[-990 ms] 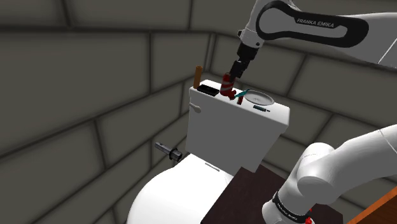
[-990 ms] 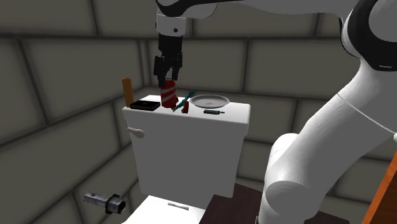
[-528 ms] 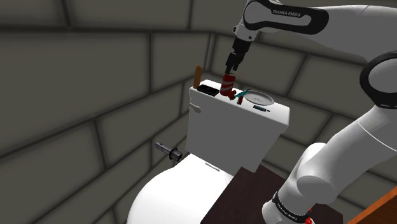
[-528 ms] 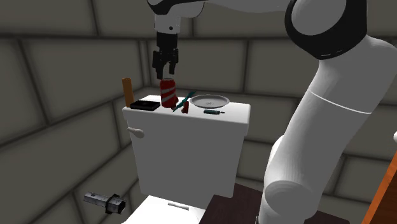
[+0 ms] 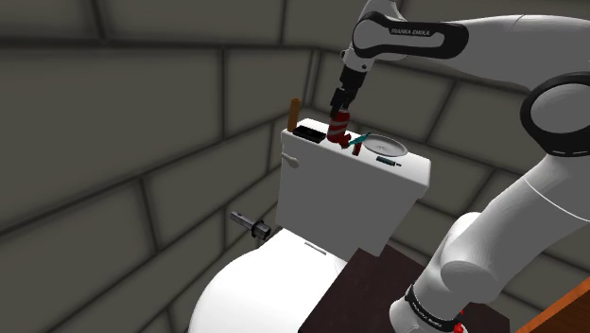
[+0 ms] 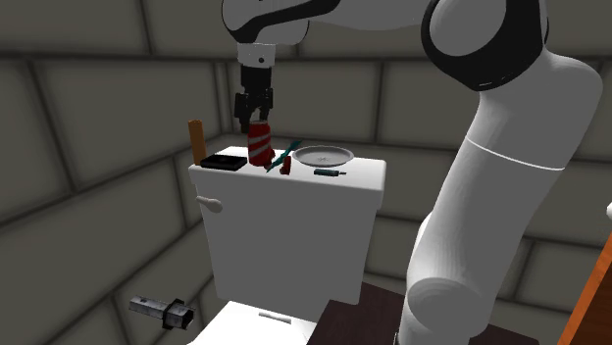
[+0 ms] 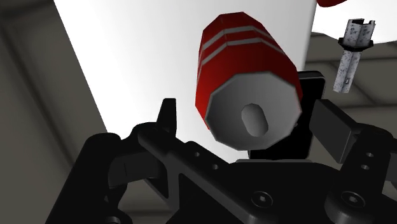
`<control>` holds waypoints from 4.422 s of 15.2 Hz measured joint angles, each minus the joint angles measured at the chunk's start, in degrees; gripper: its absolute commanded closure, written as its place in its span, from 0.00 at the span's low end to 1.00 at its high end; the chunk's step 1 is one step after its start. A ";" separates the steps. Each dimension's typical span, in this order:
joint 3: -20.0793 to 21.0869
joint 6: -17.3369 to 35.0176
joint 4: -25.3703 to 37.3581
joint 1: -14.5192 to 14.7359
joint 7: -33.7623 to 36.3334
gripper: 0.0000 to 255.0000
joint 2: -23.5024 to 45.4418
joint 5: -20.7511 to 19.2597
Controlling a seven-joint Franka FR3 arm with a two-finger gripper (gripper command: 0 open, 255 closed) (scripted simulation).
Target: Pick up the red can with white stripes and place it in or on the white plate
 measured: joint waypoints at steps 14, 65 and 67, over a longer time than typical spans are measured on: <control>-0.09 0.98 -0.87 -0.04 -0.09 1.00 0.08 0.02; -7.82 -7.64 -5.89 -6.53 -13.12 1.00 -14.72 -5.33; -7.91 -6.18 -7.62 -6.62 -13.04 1.00 -14.99 -5.47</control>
